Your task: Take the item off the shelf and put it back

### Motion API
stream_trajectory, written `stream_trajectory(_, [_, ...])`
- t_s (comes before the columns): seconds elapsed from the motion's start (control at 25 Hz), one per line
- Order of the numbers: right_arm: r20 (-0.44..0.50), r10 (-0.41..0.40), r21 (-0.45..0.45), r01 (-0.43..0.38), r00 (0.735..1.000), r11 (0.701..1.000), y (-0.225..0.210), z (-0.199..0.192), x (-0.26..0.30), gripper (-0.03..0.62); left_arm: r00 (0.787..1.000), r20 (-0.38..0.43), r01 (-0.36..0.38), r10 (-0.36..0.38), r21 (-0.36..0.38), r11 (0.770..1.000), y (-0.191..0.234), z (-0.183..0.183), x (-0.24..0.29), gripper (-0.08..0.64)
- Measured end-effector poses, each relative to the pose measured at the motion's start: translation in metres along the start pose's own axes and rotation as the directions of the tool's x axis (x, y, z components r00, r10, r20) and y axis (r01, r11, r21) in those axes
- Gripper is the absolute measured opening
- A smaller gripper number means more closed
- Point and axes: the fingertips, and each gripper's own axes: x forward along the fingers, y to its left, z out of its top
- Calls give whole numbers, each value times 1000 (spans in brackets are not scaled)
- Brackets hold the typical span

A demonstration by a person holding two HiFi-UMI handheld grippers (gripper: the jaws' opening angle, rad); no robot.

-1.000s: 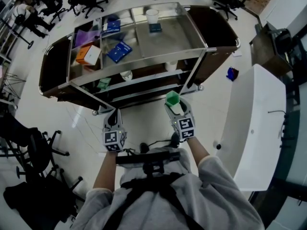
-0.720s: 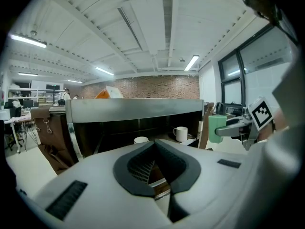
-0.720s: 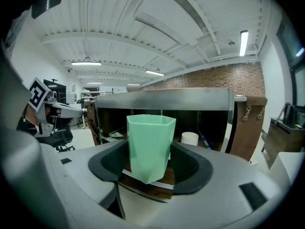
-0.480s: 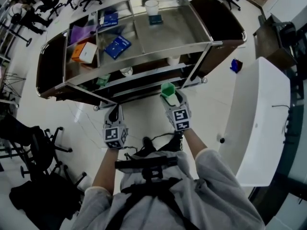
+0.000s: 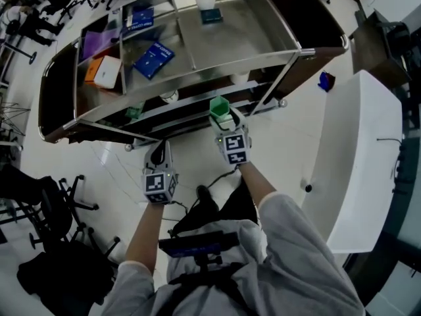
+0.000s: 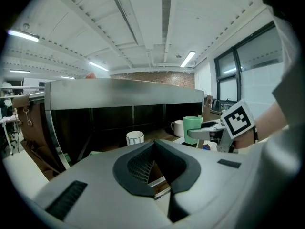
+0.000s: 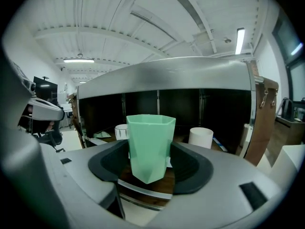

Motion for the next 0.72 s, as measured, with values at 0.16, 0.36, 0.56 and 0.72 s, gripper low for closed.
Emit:
stream_trajectory(0.16, [13, -15, -6, 15, 1000, 1000, -5, -5, 36, 287, 1000, 9, -6, 6, -1, 1000, 4, -5, 20, 5])
stream_trajectory(0.36, [27, -22, -9, 22, 999, 1000, -7, -9, 76, 287, 1000, 21, -16, 16, 3, 1000, 14, -16, 46, 5])
stream_trajectory(0.56, [38, -20, -17, 20, 999, 1000, -12, -8, 108, 287, 999, 13, -31, 31, 0, 1000, 15, -23, 68, 5])
stream_trajectory(0.72, [58, -22, -14, 23, 998, 1000, -16, -3, 131, 288, 999, 18, -30, 30, 1, 1000, 17, -27, 84, 5])
